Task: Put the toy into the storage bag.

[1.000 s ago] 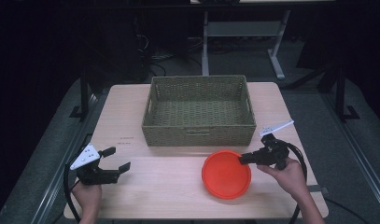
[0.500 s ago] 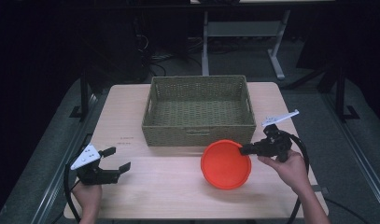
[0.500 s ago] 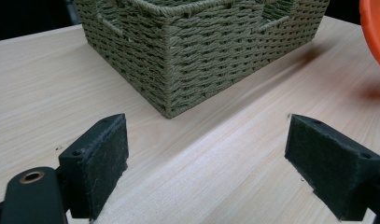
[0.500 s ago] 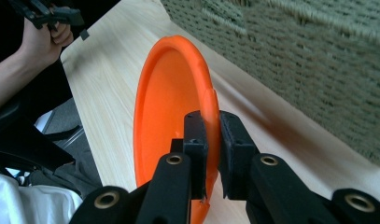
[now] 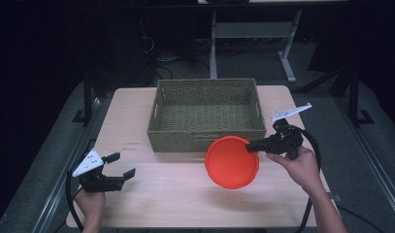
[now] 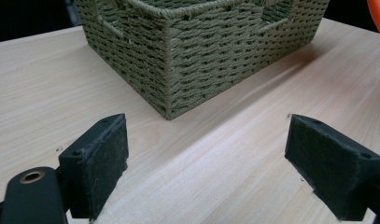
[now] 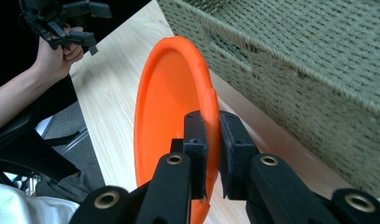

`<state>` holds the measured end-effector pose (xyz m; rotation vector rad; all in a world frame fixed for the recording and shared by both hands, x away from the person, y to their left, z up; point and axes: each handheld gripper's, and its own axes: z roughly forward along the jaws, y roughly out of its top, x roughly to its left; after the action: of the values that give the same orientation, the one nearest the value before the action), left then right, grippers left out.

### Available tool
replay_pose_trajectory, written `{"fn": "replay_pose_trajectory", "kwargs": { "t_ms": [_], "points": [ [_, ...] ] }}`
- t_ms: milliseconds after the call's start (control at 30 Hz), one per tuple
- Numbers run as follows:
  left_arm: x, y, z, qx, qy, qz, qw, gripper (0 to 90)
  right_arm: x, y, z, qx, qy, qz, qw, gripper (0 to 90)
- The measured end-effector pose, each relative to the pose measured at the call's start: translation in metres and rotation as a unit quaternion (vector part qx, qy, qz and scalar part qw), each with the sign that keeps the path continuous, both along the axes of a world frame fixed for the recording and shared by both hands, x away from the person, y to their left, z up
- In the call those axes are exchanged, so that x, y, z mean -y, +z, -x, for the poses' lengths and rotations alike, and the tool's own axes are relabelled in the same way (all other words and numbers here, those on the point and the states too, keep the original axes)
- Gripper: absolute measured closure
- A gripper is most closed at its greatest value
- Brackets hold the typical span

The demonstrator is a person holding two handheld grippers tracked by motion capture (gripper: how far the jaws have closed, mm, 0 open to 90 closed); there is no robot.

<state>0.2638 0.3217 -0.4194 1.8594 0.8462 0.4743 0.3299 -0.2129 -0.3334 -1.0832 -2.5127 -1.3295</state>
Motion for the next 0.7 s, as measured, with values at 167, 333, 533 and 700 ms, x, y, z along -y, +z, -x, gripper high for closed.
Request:
{"fn": "replay_pose_trajectory", "kwargs": {
  "t_ms": [167, 333, 533, 700],
  "points": [
    [0.0, 0.0, 0.0, 0.0, -0.005, -0.001, 1.0, 12.7, -0.003, 0.009, -0.002, 0.008, 0.0, 0.0, 1.0, 82.0],
    [0.0, 0.0, 0.0, 0.001, -0.005, -0.001, 1.0, 12.7, -0.006, 0.016, -0.007, 0.012, 0.001, -0.003, 0.9999, 82.0],
    [0.0, 0.0, 0.0, 0.002, -0.007, 0.0, 1.0, 12.6, -0.009, 0.026, -0.011, 0.016, 0.002, -0.001, 0.9999, 82.0],
    [-0.001, 0.001, 0.001, 0.004, -0.01, 0.0, 0.9999, 12.6, -0.014, 0.037, -0.017, 0.023, 0.002, -0.003, 0.9997, 82.0]
  ]
}}
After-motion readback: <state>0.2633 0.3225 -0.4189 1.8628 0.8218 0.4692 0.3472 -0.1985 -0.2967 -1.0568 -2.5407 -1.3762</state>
